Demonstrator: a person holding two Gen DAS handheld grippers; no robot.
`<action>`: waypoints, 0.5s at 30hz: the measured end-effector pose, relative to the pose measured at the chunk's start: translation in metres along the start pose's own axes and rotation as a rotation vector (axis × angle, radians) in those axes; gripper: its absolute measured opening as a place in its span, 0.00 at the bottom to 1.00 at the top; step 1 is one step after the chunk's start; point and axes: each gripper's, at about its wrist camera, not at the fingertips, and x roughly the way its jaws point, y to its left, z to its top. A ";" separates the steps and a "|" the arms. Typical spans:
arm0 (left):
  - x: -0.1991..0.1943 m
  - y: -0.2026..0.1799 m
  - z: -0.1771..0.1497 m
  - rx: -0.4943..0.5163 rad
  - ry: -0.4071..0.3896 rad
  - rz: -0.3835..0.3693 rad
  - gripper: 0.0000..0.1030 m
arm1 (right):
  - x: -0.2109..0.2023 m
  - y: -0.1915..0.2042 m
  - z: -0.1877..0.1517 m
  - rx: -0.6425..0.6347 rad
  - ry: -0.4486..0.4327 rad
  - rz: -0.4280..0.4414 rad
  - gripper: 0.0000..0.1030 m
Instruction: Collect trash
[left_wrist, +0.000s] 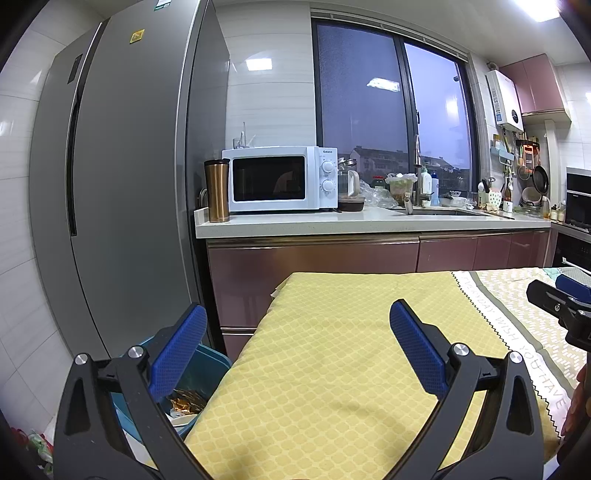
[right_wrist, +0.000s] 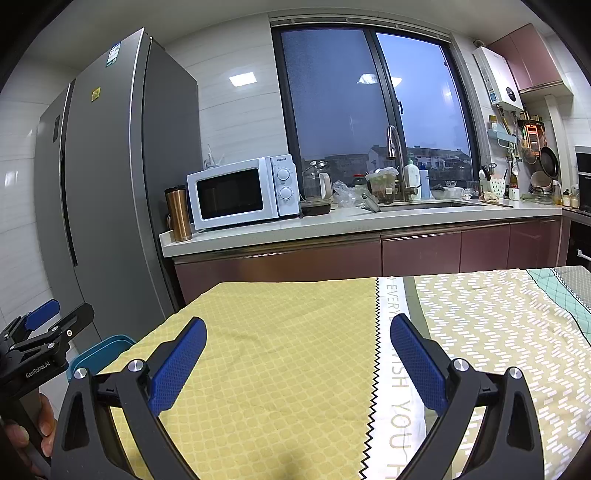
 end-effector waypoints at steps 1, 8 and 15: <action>0.000 0.000 0.001 0.000 -0.001 0.000 0.95 | 0.000 0.000 0.000 -0.001 0.001 0.001 0.93; 0.000 -0.001 0.001 0.000 0.000 -0.002 0.95 | 0.002 0.000 0.002 -0.006 0.001 0.002 0.93; 0.000 -0.001 0.001 -0.001 0.000 -0.003 0.95 | 0.002 0.000 0.004 -0.007 -0.002 0.001 0.93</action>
